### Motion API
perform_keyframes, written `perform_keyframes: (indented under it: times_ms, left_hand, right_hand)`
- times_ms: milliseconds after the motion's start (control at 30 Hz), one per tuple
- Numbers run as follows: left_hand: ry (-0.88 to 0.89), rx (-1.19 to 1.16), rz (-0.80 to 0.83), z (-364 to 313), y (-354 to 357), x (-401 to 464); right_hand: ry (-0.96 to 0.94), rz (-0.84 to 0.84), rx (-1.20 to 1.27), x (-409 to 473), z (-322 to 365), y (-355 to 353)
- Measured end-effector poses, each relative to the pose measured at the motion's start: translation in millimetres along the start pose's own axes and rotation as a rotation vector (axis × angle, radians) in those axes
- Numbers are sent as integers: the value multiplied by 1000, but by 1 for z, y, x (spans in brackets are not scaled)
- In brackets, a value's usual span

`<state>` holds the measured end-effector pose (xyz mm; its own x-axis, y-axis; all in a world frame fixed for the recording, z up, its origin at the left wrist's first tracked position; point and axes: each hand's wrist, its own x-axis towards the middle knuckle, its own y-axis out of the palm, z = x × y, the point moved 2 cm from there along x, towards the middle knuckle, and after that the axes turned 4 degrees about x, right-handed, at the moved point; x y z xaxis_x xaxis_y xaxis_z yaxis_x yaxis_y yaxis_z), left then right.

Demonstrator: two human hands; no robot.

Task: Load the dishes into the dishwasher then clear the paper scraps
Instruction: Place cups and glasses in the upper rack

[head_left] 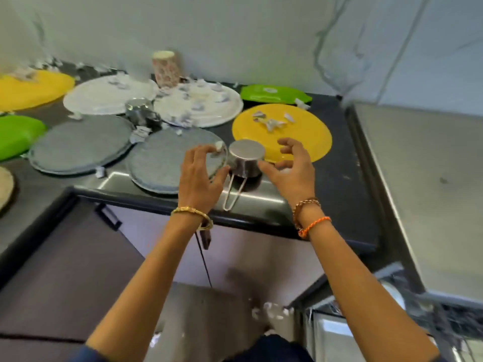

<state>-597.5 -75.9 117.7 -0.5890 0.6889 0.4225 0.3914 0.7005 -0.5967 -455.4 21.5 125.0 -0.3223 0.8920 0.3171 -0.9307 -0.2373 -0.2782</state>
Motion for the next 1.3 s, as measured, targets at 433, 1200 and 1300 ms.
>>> perform_keyframes:
  times_ms: [433,1200,1300]
  left_hand:
    - [-91,127,-57,66,-5,82]
    - [-349,422,134,197,-42,257]
    - [-312,447,307,205,-41,267]
  right_hand:
    - [-58,62,-284,60,-33,80]
    - [-136,235,197,161,5,175]
    - [-148,220,188,167,5,181]
